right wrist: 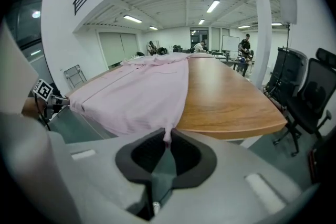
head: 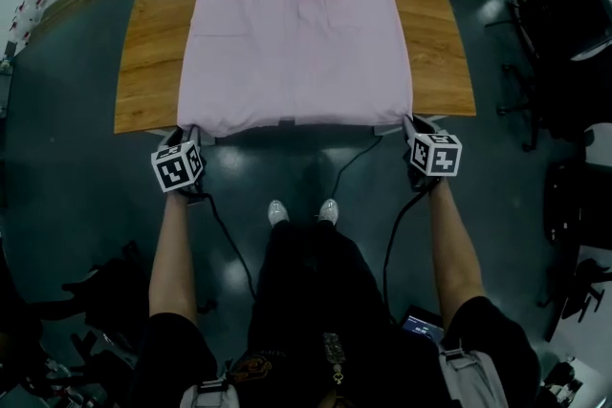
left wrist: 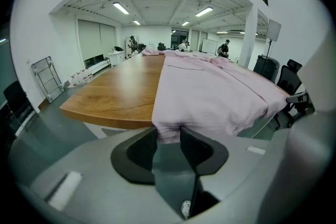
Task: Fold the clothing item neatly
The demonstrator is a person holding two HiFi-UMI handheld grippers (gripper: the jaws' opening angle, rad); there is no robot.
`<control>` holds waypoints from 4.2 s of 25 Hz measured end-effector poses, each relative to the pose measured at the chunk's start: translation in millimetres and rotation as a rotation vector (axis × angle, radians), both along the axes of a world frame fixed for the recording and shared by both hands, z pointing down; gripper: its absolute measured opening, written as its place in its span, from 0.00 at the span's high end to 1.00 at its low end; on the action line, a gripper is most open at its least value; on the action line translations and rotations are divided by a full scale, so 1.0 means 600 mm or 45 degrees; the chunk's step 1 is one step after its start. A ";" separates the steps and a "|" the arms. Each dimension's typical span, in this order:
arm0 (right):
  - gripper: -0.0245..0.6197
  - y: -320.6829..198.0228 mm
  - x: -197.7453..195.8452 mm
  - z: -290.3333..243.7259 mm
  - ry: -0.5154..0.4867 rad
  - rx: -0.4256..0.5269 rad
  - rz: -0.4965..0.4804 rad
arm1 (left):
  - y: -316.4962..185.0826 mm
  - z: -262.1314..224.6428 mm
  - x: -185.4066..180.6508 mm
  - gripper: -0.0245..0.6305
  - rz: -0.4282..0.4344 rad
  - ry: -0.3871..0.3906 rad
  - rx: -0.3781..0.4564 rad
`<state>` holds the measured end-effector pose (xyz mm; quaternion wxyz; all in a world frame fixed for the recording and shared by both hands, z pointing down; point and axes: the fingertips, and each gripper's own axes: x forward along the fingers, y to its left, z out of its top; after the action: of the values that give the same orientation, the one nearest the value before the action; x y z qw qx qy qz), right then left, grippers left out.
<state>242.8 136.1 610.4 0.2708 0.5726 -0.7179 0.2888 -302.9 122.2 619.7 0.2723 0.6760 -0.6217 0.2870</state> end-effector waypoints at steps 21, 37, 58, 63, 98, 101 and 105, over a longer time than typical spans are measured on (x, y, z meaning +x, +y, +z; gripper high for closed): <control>0.92 -0.100 -0.051 -0.164 -0.048 0.268 -0.179 | -0.044 -0.188 0.100 0.90 0.206 -0.101 0.180; 0.92 -0.264 -0.117 -0.285 0.000 0.428 -0.301 | -0.212 -0.322 0.166 0.90 0.309 -0.148 0.318; 0.92 -0.493 -0.106 -0.378 0.084 0.514 -0.148 | -0.500 -0.383 0.179 0.90 0.446 -0.149 0.330; 0.92 -0.574 -0.068 -0.350 0.034 0.506 -0.135 | -0.577 -0.359 0.163 0.90 0.360 -0.191 0.281; 0.92 -0.756 0.039 -0.026 0.155 -0.024 0.024 | -0.739 -0.032 0.031 0.90 0.168 -0.281 -0.198; 0.91 -0.762 0.039 -0.026 0.166 -0.015 0.035 | -0.737 -0.031 0.030 0.88 0.176 -0.262 -0.192; 0.81 -0.764 0.055 -0.048 0.205 0.036 0.113 | -0.730 -0.043 0.017 0.77 0.170 -0.192 -0.183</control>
<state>275.6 -322.1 581.6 0.3065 0.6289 -0.6718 0.2433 -292.9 -315.5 594.1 0.2530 0.6711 -0.5718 0.3982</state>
